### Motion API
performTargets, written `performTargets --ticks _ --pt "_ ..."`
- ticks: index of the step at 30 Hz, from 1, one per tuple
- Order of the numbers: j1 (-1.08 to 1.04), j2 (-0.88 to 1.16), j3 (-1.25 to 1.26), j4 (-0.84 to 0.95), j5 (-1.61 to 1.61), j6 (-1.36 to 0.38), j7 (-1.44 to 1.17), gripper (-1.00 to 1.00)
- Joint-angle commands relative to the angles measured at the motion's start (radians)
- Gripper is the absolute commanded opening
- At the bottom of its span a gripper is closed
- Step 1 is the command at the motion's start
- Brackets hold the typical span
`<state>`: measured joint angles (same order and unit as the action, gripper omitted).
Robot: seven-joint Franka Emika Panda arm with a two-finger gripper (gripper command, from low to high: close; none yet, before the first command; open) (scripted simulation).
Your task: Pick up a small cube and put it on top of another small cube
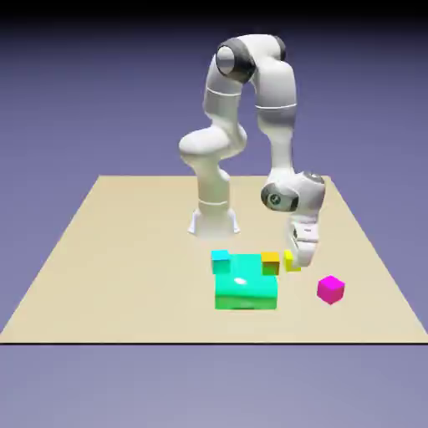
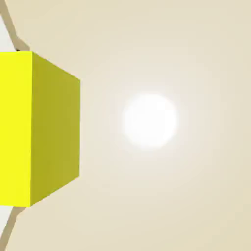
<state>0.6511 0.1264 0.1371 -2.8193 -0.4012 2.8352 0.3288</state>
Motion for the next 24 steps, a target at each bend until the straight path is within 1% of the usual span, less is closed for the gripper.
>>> performTargets --ticks 1,4,5,19,21,24 --pt "-0.022 -0.036 0.034 -0.007 0.043 -0.027 -0.033 -1.00" --pt "-0.082 -0.134 0.126 -0.027 0.158 -0.101 -0.119 -1.00" --pt "-0.082 -0.134 0.126 -0.027 0.158 -0.101 -0.119 -1.00" --pt "-0.358 0.089 0.336 0.480 0.072 -0.404 -0.294 -1.00" --pt "-0.361 0.092 0.339 0.486 0.071 -0.408 -0.296 -1.00" --pt "-0.321 0.200 0.273 0.488 -0.032 -0.316 -0.223 -1.00"
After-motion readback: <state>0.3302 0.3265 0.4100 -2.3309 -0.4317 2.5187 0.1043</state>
